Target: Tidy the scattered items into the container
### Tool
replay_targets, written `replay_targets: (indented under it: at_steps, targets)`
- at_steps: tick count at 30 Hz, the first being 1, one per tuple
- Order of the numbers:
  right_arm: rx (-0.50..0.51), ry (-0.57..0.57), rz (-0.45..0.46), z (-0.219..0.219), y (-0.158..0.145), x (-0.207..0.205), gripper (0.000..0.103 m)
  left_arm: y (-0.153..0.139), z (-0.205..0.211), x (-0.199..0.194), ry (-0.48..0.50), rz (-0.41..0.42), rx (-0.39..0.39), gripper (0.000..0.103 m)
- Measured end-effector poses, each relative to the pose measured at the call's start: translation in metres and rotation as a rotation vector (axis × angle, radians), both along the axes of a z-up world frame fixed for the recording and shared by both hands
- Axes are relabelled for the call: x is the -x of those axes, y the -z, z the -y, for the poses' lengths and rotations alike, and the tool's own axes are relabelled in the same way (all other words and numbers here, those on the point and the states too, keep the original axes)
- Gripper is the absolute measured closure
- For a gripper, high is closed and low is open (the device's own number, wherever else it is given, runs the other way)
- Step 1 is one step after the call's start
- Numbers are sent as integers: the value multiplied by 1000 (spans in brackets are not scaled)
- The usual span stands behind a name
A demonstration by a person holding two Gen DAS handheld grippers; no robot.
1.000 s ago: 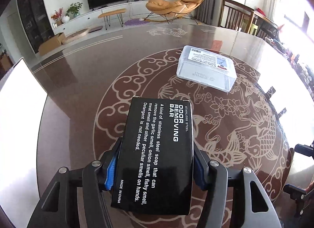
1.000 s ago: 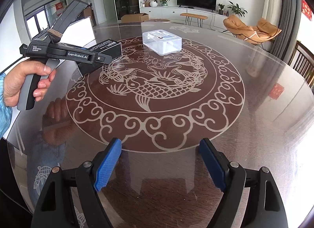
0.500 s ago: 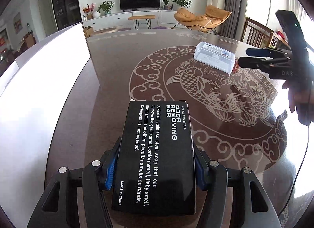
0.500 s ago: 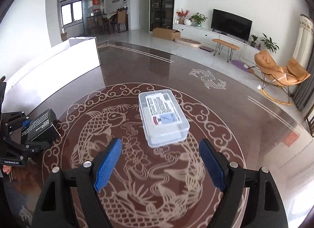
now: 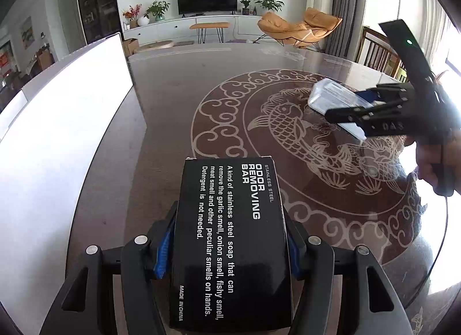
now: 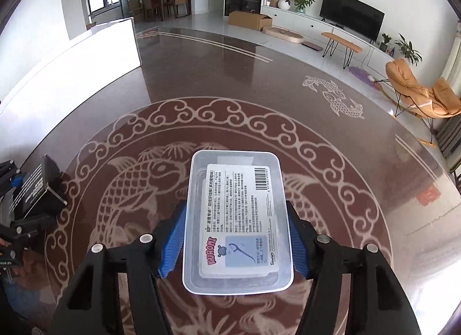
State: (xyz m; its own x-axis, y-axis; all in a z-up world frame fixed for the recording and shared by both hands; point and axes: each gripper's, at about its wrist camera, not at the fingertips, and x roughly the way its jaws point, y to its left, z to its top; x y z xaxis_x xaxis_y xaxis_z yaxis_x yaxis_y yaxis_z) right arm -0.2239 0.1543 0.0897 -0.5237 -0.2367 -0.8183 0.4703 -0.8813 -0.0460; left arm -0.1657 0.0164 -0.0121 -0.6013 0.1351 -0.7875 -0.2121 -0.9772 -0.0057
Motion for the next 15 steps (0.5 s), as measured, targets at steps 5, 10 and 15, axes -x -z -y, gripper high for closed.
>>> replay_targets:
  at_steps: [5,10,15]
  targets:
    - [-39,56,-50,-25,1,-123,40,0,-10,-16,8,-3,10,43]
    - [-2,162,-62,-49,0,-157,38,2,-9,-17,-16,-1,13,39]
    - [40,218,-26,-65,1,-151,24,5,-7,-15,-28,14,13,21]
